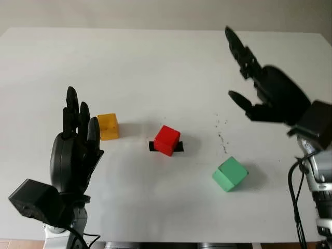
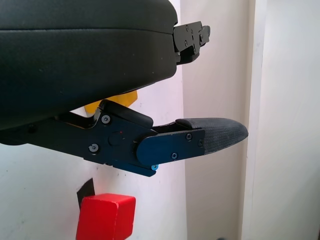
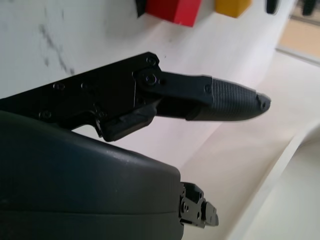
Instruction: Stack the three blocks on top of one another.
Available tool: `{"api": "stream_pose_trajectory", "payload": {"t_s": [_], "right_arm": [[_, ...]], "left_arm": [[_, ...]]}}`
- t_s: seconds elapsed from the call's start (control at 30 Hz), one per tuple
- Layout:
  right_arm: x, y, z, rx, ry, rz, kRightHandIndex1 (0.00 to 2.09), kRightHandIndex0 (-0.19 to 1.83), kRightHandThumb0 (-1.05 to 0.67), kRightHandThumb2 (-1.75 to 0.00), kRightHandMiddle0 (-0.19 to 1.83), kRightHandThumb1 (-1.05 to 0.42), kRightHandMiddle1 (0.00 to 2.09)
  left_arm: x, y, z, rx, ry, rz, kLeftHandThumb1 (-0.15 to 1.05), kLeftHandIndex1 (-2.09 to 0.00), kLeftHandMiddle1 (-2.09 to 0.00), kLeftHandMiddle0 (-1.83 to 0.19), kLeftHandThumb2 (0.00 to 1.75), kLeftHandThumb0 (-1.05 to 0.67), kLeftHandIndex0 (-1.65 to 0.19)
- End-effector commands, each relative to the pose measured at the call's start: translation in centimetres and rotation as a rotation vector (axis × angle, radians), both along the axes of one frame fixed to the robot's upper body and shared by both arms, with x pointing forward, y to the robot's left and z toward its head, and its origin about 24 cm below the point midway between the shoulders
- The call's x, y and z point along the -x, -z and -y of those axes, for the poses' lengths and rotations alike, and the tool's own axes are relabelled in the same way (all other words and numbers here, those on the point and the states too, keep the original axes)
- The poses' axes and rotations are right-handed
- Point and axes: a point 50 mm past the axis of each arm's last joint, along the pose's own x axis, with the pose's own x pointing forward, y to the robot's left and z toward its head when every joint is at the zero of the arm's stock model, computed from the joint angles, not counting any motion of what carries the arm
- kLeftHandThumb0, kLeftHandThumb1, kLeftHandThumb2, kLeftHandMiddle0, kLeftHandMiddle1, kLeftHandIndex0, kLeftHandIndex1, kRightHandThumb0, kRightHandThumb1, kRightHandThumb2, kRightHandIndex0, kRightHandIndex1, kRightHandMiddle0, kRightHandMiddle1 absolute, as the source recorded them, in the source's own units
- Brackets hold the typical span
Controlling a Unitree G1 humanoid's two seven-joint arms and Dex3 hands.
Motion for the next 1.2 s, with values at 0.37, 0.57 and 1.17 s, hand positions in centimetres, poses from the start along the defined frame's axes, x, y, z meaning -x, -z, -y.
{"api": "stream_pose_trajectory", "payload": {"t_s": [0.37,0.57,1.17], "right_arm": [[2.5,3.3,-3.1,-0.422,0.062,-0.171,0.0,-0.19,-0.74,-0.75,-0.19,-1.05,0.0],[2.8,3.9,-3.6,-0.483,0.103,-0.178,0.0,-0.19,-0.75,-0.79,-0.19,-1.05,0.0],[3.3,4.6,-3.9,-0.529,0.183,-0.175,0.0,-0.19,-0.73,-0.79,-0.19,-1.05,0.0]], "left_arm": [[-0.2,-0.1,-0.4,-0.025,0.037,0.016,1.05,-0.05,-0.05,0.15,0.56,-0.68,0.17],[-0.2,0.0,-0.7,-0.03,0.036,0.021,1.05,-0.05,-0.05,0.15,0.57,-0.68,0.17],[-0.3,-1.6,-2.4,-0.168,-0.072,0.098,1.05,-0.08,-0.1,-0.14,0.4,-0.6,0.05]]}}
